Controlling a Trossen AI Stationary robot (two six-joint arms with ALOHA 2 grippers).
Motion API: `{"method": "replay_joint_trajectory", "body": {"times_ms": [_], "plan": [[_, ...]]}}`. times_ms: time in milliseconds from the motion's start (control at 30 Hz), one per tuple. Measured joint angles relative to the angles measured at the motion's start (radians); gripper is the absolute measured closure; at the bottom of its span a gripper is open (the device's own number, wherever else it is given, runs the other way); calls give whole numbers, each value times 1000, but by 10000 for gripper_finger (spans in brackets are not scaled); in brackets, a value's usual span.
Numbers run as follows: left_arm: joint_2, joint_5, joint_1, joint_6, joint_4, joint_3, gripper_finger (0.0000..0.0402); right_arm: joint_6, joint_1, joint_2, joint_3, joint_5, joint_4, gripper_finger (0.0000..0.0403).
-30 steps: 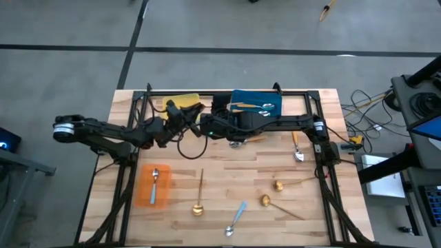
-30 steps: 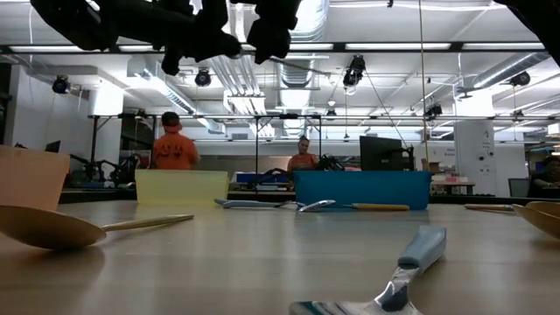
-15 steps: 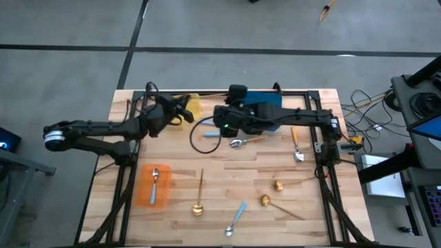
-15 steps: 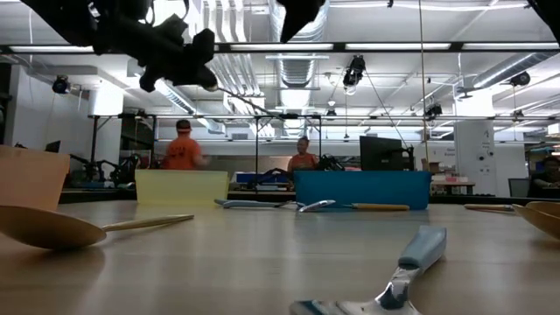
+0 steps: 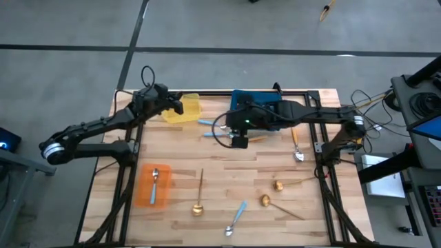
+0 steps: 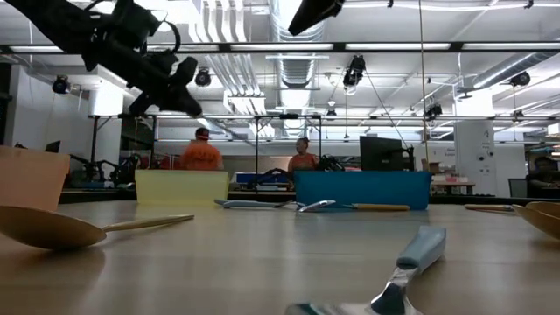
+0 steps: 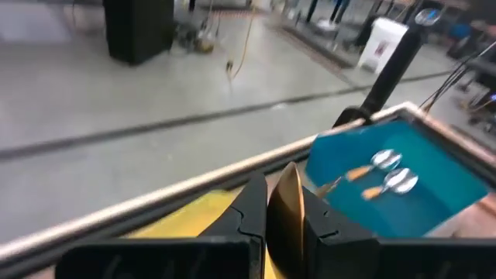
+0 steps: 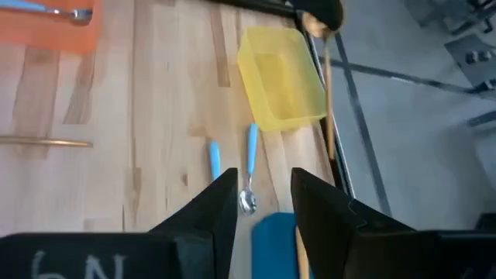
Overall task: Sort silverware by color (type)
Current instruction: Put the gold spoon into the yellow bin
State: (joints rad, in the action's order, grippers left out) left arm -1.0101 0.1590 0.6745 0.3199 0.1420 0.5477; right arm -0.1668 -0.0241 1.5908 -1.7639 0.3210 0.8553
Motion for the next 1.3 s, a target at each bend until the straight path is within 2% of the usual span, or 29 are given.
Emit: {"method": "replay_joint_trajectory", "body": {"times_ms": [200,400,867,1167,1300], "plan": [[-8,-20,37,14,-59,0,397,2,-1,-141,277,1,-264,304],[-8,-21,48,41,-113,0,395,3,-1,-223,460,0,-422,310],[-8,-21,48,119,-178,0,393,-14,-1,-327,650,0,-457,317],[-8,-22,48,173,-239,0,393,-167,0,-484,913,-18,-719,324],[-7,-23,48,198,-282,0,393,-242,0,-555,967,-19,-748,329]]}}
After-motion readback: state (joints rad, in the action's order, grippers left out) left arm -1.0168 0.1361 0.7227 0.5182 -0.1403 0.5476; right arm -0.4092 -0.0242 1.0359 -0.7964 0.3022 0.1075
